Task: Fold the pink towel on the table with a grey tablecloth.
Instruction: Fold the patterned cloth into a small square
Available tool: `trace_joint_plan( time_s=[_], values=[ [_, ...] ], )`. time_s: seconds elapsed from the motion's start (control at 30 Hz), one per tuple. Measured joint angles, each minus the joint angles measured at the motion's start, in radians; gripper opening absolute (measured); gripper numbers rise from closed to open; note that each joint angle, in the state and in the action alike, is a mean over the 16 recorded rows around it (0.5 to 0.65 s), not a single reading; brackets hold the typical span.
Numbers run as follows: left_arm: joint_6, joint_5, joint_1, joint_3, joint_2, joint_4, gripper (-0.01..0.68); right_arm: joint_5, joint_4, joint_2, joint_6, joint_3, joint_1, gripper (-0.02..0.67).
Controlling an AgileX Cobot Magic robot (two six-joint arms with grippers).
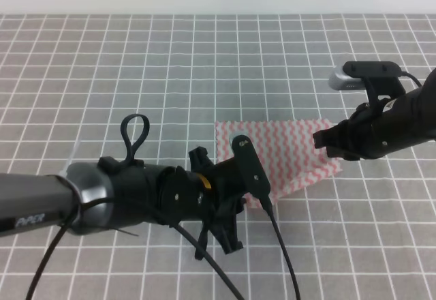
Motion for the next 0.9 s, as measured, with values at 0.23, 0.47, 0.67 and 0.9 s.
trace_joint_plan(
  time_s=[0.23,0.47,0.67,0.9],
  values=[
    [0.000,0.002,0.016,-0.008,-0.001,0.000,-0.002,0.000,-0.002,-0.002,0.000,0.000,0.000,-0.017],
    [0.002,-0.003,0.037,-0.011,-0.002,0.000,-0.002,0.001,-0.004,-0.002,0.000,0.000,0.000,-0.017],
    [0.003,-0.007,0.047,-0.029,-0.001,0.000,-0.002,0.005,-0.008,0.002,0.000,0.000,0.000,-0.017],
    [0.003,0.004,0.047,-0.066,0.024,0.000,-0.002,0.013,-0.017,0.010,0.000,0.000,0.000,-0.017]
  ],
)
